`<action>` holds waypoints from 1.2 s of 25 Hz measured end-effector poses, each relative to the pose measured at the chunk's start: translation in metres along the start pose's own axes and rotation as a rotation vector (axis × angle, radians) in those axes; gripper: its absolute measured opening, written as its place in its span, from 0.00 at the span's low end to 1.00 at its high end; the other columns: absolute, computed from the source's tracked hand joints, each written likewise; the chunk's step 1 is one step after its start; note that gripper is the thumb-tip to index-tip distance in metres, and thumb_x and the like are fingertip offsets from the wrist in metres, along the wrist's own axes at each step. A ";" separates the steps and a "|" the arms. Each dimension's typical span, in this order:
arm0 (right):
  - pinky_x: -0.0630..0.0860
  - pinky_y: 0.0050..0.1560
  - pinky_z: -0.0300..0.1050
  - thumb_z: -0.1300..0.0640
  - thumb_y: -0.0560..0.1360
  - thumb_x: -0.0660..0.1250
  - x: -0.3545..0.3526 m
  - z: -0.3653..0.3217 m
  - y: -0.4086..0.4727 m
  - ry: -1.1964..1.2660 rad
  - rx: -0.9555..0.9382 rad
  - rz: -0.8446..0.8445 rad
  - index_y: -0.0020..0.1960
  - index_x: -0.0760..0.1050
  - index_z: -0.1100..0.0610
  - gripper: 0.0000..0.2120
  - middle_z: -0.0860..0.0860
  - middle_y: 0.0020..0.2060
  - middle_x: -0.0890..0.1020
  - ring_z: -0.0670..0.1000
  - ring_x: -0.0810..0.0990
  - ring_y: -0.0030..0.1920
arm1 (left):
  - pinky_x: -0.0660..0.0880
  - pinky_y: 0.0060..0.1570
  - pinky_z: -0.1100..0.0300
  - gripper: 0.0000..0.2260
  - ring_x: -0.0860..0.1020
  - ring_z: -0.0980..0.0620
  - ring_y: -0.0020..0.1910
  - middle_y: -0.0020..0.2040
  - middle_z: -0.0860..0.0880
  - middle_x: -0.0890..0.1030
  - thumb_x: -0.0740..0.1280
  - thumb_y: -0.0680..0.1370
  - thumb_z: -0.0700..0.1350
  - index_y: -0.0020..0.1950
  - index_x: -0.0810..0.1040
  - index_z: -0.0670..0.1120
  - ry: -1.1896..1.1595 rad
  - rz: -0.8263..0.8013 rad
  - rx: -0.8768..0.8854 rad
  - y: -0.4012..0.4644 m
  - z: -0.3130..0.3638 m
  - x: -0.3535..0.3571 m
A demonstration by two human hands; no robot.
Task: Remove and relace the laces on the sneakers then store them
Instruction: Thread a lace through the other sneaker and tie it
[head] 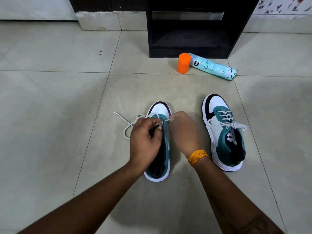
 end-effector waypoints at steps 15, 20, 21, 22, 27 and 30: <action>0.67 0.37 0.50 0.55 0.81 0.60 0.002 -0.020 -0.006 -0.638 -0.152 -0.034 0.55 0.73 0.56 0.06 0.59 0.43 0.84 0.65 0.81 0.45 | 0.78 0.47 0.43 0.08 0.77 0.50 0.51 0.49 0.56 0.77 0.67 0.77 0.52 0.51 0.78 0.48 -0.002 0.077 -0.019 -0.032 -0.014 -0.012; 0.75 0.45 0.51 0.58 0.79 0.61 -0.025 0.020 -0.011 -0.759 0.162 -0.030 0.54 0.73 0.60 0.07 0.62 0.48 0.83 0.66 0.82 0.51 | 0.78 0.48 0.44 0.07 0.78 0.51 0.52 0.49 0.55 0.79 0.66 0.79 0.51 0.51 0.78 0.48 -0.052 0.107 -0.060 -0.032 -0.019 -0.013; 0.76 0.45 0.51 0.58 0.80 0.61 -0.021 0.014 -0.011 -0.765 0.116 -0.034 0.56 0.74 0.59 0.08 0.62 0.48 0.83 0.66 0.82 0.51 | 0.77 0.49 0.44 0.07 0.78 0.51 0.51 0.49 0.55 0.79 0.66 0.79 0.51 0.51 0.78 0.48 -0.045 0.107 -0.060 -0.032 -0.019 -0.013; 0.75 0.44 0.52 0.57 0.80 0.61 -0.015 0.003 -0.011 -0.755 0.039 -0.039 0.59 0.74 0.57 0.10 0.61 0.47 0.83 0.66 0.82 0.50 | 0.77 0.49 0.44 0.07 0.78 0.51 0.51 0.49 0.55 0.79 0.66 0.79 0.50 0.51 0.78 0.48 -0.039 0.109 -0.057 -0.033 -0.018 -0.012; 0.67 0.38 0.51 0.54 0.81 0.60 -0.002 -0.019 -0.006 -0.691 -0.125 -0.022 0.54 0.74 0.57 0.08 0.61 0.44 0.83 0.66 0.81 0.45 | 0.77 0.50 0.45 0.09 0.78 0.51 0.51 0.49 0.54 0.78 0.64 0.79 0.51 0.52 0.78 0.47 -0.026 0.116 -0.042 -0.033 -0.015 -0.012; 0.71 0.41 0.50 0.54 0.80 0.62 -0.026 0.018 -0.006 -0.723 0.143 0.004 0.50 0.76 0.61 0.10 0.62 0.47 0.83 0.66 0.82 0.49 | 0.77 0.49 0.44 0.08 0.77 0.51 0.51 0.50 0.54 0.78 0.64 0.80 0.51 0.52 0.78 0.47 -0.036 0.114 -0.053 -0.034 -0.017 -0.011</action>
Point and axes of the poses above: each hand's wrist, its own y-axis towards the middle knuckle, its own x-axis out of the palm, z = x × y, the point moved 6 cm from there along y, towards the middle knuckle
